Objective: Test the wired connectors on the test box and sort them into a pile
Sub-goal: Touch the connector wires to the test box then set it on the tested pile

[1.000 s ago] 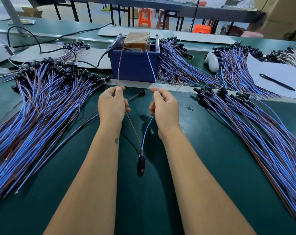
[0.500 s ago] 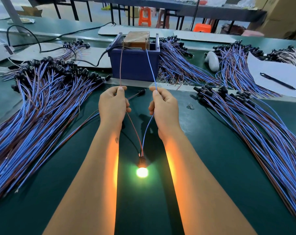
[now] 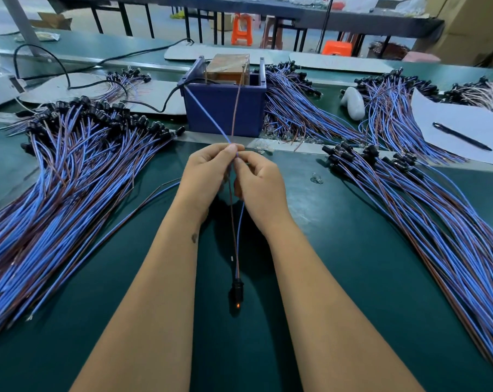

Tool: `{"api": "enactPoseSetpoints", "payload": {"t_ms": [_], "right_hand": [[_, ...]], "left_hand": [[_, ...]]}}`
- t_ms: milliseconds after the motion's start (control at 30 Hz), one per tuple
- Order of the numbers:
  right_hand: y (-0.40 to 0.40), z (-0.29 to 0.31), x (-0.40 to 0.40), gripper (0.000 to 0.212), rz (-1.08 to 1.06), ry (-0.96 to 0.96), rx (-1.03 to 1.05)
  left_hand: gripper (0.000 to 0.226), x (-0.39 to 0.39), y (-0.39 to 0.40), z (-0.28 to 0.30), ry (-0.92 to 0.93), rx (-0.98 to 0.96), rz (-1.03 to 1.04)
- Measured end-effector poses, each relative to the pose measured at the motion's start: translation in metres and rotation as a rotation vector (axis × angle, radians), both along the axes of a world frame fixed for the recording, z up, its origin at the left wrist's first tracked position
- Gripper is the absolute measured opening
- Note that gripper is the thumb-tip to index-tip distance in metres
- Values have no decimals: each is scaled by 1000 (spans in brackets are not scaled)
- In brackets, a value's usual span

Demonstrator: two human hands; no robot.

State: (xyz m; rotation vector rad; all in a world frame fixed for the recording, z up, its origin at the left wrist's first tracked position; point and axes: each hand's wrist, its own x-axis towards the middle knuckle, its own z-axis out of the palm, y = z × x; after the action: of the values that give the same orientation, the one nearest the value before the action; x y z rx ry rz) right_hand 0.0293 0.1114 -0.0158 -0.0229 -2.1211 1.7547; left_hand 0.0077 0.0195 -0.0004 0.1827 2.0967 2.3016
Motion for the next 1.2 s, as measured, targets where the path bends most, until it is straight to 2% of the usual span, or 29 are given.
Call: {"api": "enactPoseSetpoints", "payload": {"t_ms": [100,200,267,300,400,500,567,667,733,900,1000,1100,1200], "right_hand": [[1,3,3,24,40,-18,-97],[7,8,5,26,104,-109,-299],[8,9,5,25,143,-148,-240],[8,8,5,34,188,-149,-189],[5,6,7,52,333,-94,-120],[5,9,9,31,333,-12,-256],[7,9,8,16,227,21,-350],[16,8,5,26,-47,-16,-324],[23,6,2,31,-138,-50,-357],[33,8,-2,32,-217,-21,-541],[35,7,-2,33,-251,-22,-518],[37,8,0,34,-251,-38,-456],[41,10,2,36,-227,-80,-363]], "left_hand": [[16,1,-1,0,-38,49,-35],[20,-4,-7,1,-97,224,11],[21,-6,-11,3,-140,405,14],[21,-6,-12,4,-160,472,9],[21,-8,-14,3,-183,520,53],[21,-7,-13,0,-147,398,117],[18,-6,-13,-2,-120,290,97],[12,-3,-11,-6,10,-21,32],[8,2,-5,-8,138,-148,-83],[26,13,12,-9,177,-125,-325],[34,15,12,-8,228,-224,-432],[45,14,9,-8,200,-290,-523],[38,12,4,-9,161,-293,-538]]}}
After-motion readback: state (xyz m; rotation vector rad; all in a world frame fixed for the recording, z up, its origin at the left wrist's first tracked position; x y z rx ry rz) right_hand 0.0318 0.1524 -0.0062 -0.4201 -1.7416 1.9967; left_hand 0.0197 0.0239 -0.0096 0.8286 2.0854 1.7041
